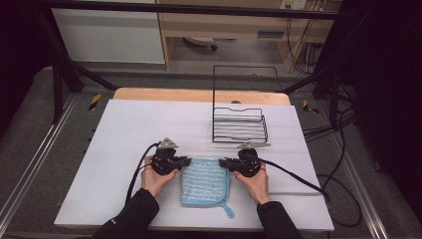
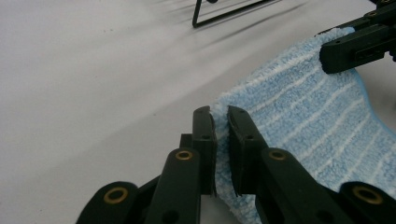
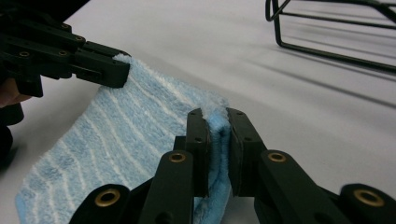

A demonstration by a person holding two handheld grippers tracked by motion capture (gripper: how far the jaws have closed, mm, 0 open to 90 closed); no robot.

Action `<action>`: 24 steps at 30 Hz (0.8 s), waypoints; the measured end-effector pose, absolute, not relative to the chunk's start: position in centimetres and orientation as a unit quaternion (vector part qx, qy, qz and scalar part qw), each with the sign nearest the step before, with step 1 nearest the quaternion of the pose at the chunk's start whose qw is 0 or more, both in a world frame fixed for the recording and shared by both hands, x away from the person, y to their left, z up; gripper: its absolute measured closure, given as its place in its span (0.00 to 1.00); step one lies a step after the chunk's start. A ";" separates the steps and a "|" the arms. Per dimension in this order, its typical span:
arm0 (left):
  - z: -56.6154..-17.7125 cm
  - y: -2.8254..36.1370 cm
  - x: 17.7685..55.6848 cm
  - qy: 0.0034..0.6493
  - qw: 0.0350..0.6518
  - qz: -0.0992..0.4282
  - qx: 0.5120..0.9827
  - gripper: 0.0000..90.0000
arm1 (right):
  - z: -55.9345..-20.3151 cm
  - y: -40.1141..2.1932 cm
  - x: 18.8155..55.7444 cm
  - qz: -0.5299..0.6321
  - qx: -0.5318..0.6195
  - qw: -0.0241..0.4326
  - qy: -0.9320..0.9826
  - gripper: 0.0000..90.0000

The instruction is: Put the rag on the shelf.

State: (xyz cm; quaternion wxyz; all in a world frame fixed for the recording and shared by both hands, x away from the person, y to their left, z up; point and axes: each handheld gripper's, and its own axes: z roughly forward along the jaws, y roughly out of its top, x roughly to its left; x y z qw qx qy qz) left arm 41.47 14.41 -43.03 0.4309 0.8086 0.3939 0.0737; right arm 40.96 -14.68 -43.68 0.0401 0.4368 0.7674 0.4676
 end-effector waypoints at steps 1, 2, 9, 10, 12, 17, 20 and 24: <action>-42.9 14.4 41.4 0.394 0.435 0.072 0.807 0.91 | -43.5 -14.7 40.9 0.472 0.435 0.041 0.766 0.89; -42.8 14.4 41.3 0.392 0.437 0.073 0.806 0.91 | -43.4 -14.8 40.8 0.474 0.434 0.043 0.765 0.89; -41.7 14.7 40.7 0.385 0.458 0.085 0.797 0.91 | -42.4 -15.0 40.2 0.496 0.422 0.054 0.757 0.89; -41.5 14.8 40.5 0.383 0.461 0.087 0.796 0.91 | -42.2 -15.1 40.2 0.499 0.421 0.055 0.755 0.89; -41.1 14.7 40.3 0.378 0.466 0.094 0.795 0.91 | -41.8 -15.1 40.0 0.502 0.417 0.061 0.755 0.89; -40.3 14.8 39.7 0.369 0.477 0.102 0.791 0.91 | -40.9 -15.3 39.6 0.510 0.405 0.078 0.755 0.90; -39.9 14.7 39.5 0.366 0.484 0.104 0.788 0.91 | -40.4 -15.4 39.4 0.513 0.400 0.086 0.755 0.90; -39.5 14.6 39.2 0.361 0.490 0.109 0.786 0.91 | -39.9 -15.5 39.2 0.517 0.395 0.095 0.754 0.90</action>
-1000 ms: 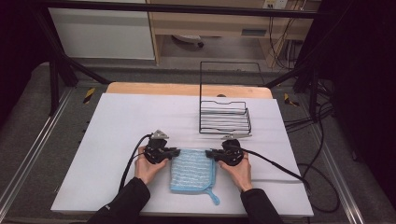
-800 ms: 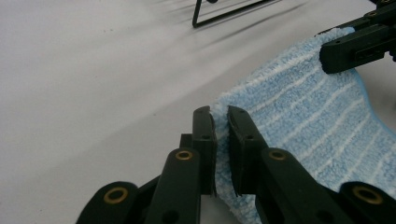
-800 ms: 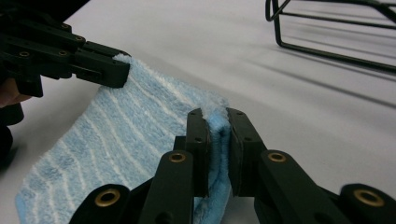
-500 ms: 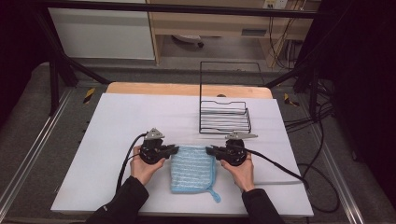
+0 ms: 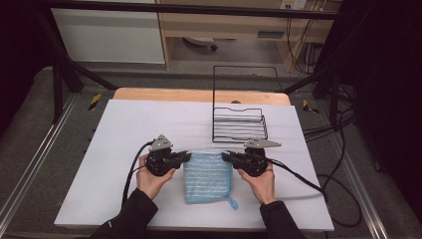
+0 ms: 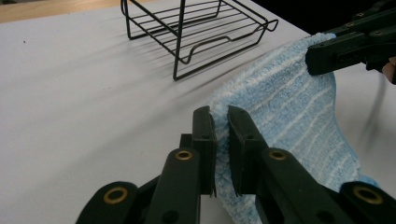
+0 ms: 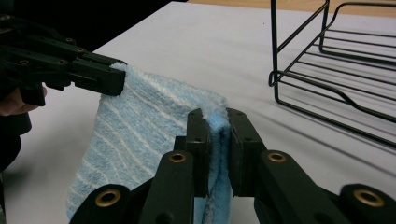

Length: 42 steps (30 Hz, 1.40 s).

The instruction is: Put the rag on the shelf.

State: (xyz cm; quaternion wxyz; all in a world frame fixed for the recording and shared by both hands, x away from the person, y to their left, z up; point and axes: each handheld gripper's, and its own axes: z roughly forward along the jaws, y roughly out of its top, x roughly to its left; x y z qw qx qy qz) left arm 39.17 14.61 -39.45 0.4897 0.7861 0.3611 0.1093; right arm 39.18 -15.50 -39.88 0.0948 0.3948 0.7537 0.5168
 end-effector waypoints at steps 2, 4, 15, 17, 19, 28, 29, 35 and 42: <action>-39.2 14.6 39.0 0.358 0.493 0.112 0.785 0.91 | -39.6 -15.6 39.0 0.518 0.392 0.100 0.753 0.90; -39.0 14.6 38.9 0.355 0.496 0.113 0.784 0.91 | -39.3 -15.6 38.9 0.520 0.388 0.105 0.753 0.90; -37.6 14.6 38.3 0.347 0.515 0.128 0.773 0.91 | -37.7 -15.8 38.1 0.533 0.371 0.129 0.749 0.90; -37.4 14.6 38.1 0.345 0.518 0.129 0.772 0.91 | -37.4 -15.8 38.0 0.534 0.369 0.136 0.749 0.90; -37.1 14.6 38.0 0.342 0.522 0.132 0.770 0.91 | -37.1 -15.8 37.8 0.535 0.365 0.142 0.749 0.90; -35.6 14.6 37.2 0.329 0.541 0.147 0.760 0.91 | -35.5 -16.1 37.1 0.550 0.356 0.158 0.739 0.90; -35.5 14.5 37.2 0.328 0.543 0.149 0.759 0.91 | -35.4 -16.1 37.0 0.553 0.356 0.159 0.737 0.90; -34.6 14.3 36.8 0.322 0.553 0.161 0.752 0.91 | -34.4 -16.2 36.5 0.559 0.348 0.178 0.731 0.90; -33.6 13.9 36.5 0.313 0.565 0.174 0.743 0.91 | -33.4 -16.5 35.7 0.568 0.343 0.200 0.720 0.90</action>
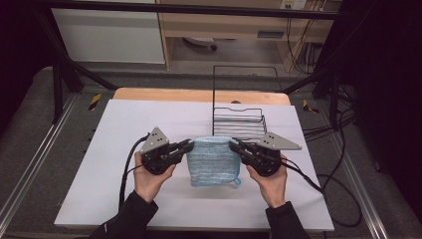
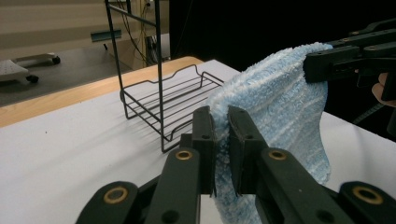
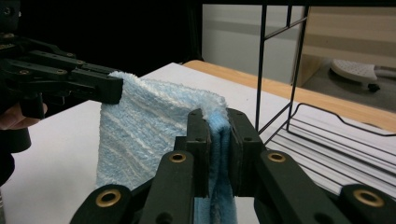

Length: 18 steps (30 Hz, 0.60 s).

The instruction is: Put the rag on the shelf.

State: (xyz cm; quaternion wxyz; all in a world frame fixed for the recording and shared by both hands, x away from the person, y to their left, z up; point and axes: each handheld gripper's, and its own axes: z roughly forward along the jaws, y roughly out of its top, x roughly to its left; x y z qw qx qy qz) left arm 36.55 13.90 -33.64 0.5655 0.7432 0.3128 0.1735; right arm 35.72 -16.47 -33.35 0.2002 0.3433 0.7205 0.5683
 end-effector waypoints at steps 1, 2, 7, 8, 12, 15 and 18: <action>-33.5 13.9 36.5 0.312 0.567 0.175 0.742 0.91 | -33.2 -16.5 35.6 0.569 0.342 0.205 0.719 0.90; -33.3 13.8 36.5 0.311 0.569 0.175 0.741 0.91 | -33.0 -16.5 35.5 0.570 0.340 0.210 0.719 0.90; -32.5 13.6 36.5 0.304 0.581 0.181 0.733 0.91 | -32.1 -16.7 35.1 0.576 0.335 0.226 0.711 0.90; -32.4 13.6 36.5 0.304 0.583 0.182 0.731 0.91 | -31.9 -16.7 35.0 0.577 0.335 0.229 0.709 0.90; -31.7 13.2 36.8 0.301 0.592 0.188 0.724 0.91 | -31.1 -16.8 34.9 0.582 0.335 0.242 0.700 0.90; -31.2 12.9 36.9 0.298 0.598 0.193 0.719 0.91 | -30.5 -17.0 34.9 0.586 0.334 0.251 0.694 0.90; -30.6 12.7 37.1 0.296 0.605 0.199 0.712 0.91 | -29.9 -17.1 34.8 0.588 0.332 0.264 0.688 0.90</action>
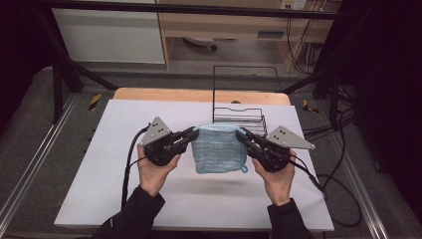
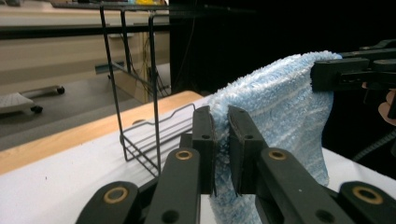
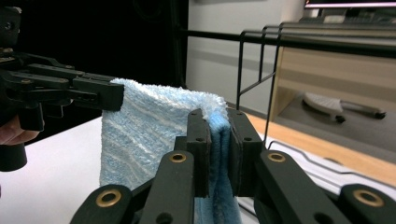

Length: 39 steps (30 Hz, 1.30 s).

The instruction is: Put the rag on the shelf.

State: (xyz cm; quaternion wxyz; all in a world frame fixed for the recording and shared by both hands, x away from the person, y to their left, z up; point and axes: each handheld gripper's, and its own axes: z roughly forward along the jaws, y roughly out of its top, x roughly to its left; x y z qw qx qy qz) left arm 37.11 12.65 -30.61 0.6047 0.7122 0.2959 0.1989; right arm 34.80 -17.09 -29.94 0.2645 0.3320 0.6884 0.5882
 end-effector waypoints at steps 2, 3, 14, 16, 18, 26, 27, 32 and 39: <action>-30.2 12.5 37.2 0.293 0.608 0.204 0.709 0.91 | -29.6 -17.1 34.7 0.590 0.330 0.274 0.684 0.90; -30.1 12.4 37.3 0.293 0.609 0.206 0.708 0.91 | -29.4 -17.2 34.8 0.591 0.329 0.278 0.682 0.90; -27.8 11.6 38.0 0.283 0.624 0.227 0.693 0.91 | -27.4 -17.5 34.8 0.604 0.323 0.308 0.660 0.90; -27.4 11.4 38.2 0.282 0.627 0.229 0.690 0.91 | -27.1 -17.6 34.8 0.607 0.322 0.311 0.657 0.90; -27.1 11.3 38.4 0.280 0.628 0.231 0.688 0.91 | -26.9 -17.6 34.8 0.608 0.323 0.313 0.654 0.90; -26.0 10.5 39.2 0.277 0.638 0.235 0.679 0.92 | -25.9 -18.0 35.2 0.610 0.325 0.329 0.643 0.90; -25.9 10.4 39.2 0.277 0.641 0.236 0.676 0.92 | -25.7 -18.1 35.3 0.610 0.324 0.332 0.642 0.90; -25.1 9.9 39.5 0.272 0.647 0.240 0.670 0.92 | -25.0 -18.4 35.4 0.613 0.325 0.342 0.634 0.90; -24.0 9.2 39.8 0.266 0.657 0.244 0.662 0.92 | -23.9 -18.9 35.5 0.614 0.324 0.357 0.625 0.90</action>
